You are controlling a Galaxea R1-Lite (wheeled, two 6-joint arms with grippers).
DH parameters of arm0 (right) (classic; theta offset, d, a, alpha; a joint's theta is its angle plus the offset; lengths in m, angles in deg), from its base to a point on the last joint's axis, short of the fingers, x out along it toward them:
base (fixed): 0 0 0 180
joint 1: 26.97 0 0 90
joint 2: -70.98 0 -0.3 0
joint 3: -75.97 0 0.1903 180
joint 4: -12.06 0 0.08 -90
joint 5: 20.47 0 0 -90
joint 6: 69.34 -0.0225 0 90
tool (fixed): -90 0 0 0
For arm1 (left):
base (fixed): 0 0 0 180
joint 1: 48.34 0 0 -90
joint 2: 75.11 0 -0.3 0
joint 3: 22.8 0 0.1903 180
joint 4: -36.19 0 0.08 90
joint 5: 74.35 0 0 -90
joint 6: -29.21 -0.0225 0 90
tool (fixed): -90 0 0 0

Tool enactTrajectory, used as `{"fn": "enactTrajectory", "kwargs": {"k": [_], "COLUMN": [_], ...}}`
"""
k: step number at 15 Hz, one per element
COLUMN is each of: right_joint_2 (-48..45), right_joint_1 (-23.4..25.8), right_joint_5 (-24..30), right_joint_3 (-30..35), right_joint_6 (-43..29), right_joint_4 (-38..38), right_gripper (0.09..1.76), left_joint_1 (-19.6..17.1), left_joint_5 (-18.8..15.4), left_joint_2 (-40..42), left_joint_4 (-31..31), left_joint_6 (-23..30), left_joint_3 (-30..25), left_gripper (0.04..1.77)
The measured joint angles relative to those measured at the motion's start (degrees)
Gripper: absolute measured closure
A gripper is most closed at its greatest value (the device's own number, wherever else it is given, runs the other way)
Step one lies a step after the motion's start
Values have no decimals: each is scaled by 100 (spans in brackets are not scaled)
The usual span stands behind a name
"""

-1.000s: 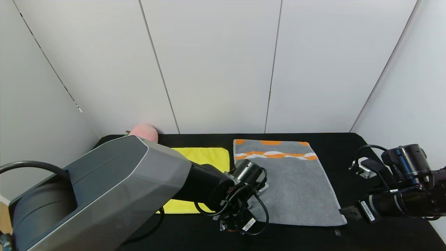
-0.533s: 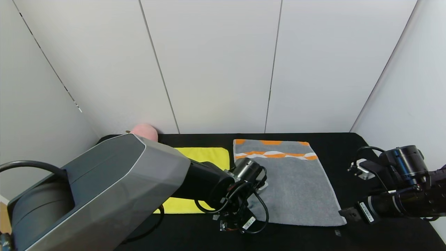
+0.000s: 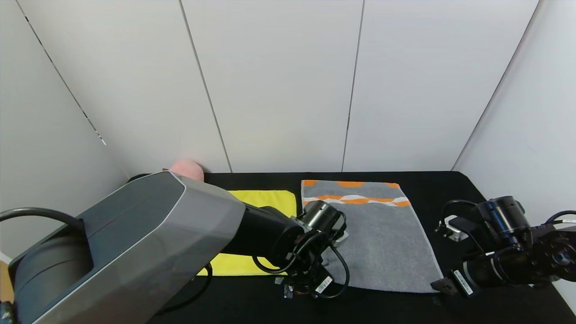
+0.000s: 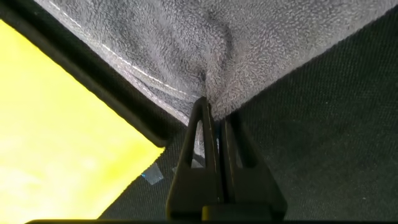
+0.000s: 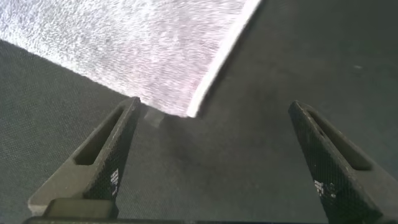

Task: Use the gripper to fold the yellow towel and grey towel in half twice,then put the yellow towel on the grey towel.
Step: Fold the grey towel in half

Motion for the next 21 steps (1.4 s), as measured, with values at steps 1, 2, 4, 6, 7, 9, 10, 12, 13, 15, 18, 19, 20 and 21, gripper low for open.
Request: {"fn": "enactTrajectory", "kwargs": {"k": [1, 2, 4, 6, 7, 9, 10, 12, 13, 15, 18, 19, 20, 21], "right_joint_2": [69, 133, 254, 354, 404, 483, 527, 605, 623, 651, 717, 731, 750, 773], "right_joint_1": [-27, -63, -140, -215, -247, -302, -323, -352, -361, -369, -450, -474, -490, -510], "right_joint_5": [0, -2, -2, -2, -2, -5, -9, -13, -11, -13, -13, -11, -9, -2], "right_joint_3": [-20, -41, -74, -96, -110, -124, -151, -215, -226, -232, -232, -239, -247, -261], "right_joint_6": [5, 10, 38, 46, 49, 49, 49, 49, 49, 51, 65, 66, 62, 62], "right_joint_4": [2, 0, -2, 0, 0, -4, -11, -20, -20, -20, -20, -11, -9, -11], "right_gripper": [14, 14, 14, 14, 14, 14, 14, 14, 14, 14, 14, 14, 22, 41], "left_joint_1": [0, -2, -16, -46, -63, -85, -93, -94, -94, -99, -99, -99, -99, -101], "left_joint_5": [-2, -2, -2, -5, -2, -2, 0, -2, 0, -2, -2, 0, -2, 0], "left_joint_2": [0, 0, 0, 0, 2, 5, 7, 10, 10, 10, 10, 10, 10, 10], "left_joint_4": [-4, -9, -1, -1, -1, 2, 0, 2, 2, 2, 0, 0, 0, 0], "left_joint_6": [-2, 0, 0, -2, 0, 1, 4, 1, 1, 1, 1, 1, 1, 1], "left_joint_3": [11, 18, 18, 16, 11, 5, 5, 2, 2, 2, 18, 16, 16, 13], "left_gripper": [169, 169, 169, 169, 169, 169, 169, 169, 169, 169, 169, 169, 169, 169]}}
